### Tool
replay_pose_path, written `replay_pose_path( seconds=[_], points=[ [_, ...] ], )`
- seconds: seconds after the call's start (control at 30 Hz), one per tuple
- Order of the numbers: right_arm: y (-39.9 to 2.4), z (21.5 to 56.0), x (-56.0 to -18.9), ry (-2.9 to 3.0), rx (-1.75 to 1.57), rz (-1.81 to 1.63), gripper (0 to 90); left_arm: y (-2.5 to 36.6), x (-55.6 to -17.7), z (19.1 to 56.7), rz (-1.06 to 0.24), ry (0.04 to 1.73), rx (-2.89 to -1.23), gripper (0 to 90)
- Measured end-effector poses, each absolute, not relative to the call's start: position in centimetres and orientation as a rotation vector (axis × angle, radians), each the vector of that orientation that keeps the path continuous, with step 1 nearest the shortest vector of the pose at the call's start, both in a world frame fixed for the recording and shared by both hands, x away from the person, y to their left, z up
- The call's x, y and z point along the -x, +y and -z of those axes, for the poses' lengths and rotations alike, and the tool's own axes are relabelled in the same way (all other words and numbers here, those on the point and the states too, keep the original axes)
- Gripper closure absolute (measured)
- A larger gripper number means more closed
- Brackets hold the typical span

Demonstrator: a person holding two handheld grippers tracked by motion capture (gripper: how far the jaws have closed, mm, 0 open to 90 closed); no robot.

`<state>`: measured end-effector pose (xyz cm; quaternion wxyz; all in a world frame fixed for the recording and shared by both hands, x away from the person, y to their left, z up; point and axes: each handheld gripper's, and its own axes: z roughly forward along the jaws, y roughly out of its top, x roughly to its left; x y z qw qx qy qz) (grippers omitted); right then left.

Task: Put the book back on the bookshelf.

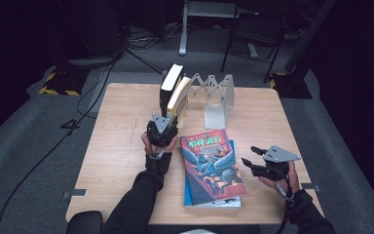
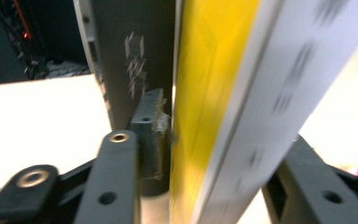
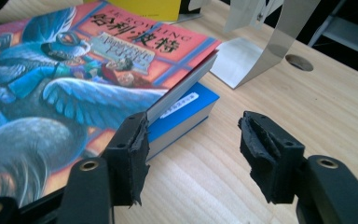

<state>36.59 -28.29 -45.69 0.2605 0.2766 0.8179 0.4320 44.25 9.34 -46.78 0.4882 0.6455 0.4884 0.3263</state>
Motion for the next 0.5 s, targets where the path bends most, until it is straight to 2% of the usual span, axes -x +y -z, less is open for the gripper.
replay_pose_path(
  seconds=[0.07,0.23,0.27,0.5],
  points=[
    [-28.39,45.8,-36.58,2.22,-0.744,-1.164,41.9,9.44,-43.97,47.18,-0.778,1.181,-1.578,59.4],
    [-28.74,46.2,-36.34,2.237,-0.759,-1.149,42.0,8.91,-43.52,47.53,-0.806,1.181,-1.597,73.5],
    [-28.76,46.26,-36.31,2.238,-0.752,-1.145,42.1,8.61,-43.56,47.46,-0.851,1.196,-1.598,74.5],
    [-28.69,46.45,-36.4,2.249,-0.756,-1.142,42.1,8.73,-43.92,47.42,-0.858,1.249,-1.558,75.2]
  ],
)
